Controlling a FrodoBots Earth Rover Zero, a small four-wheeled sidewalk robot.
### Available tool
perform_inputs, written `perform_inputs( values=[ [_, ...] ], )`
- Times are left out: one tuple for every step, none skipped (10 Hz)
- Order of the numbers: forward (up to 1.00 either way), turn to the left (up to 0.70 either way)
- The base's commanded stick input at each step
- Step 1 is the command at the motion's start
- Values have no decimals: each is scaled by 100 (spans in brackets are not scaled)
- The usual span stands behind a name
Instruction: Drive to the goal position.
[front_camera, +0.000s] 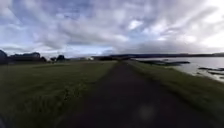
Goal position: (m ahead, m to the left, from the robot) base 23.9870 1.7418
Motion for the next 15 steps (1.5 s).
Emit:
perform_inputs(
  values=[
    [70, -35],
    [70, -35],
    [70, -35],
    [70, -35],
    [70, -35],
    [70, -35],
    [70, 0],
    [70, 0],
    [70, 0],
    [70, 0],
    [70, 0],
    [70, 0],
    [70, 0],
    [70, 0],
    [70, 0]
  ],
)
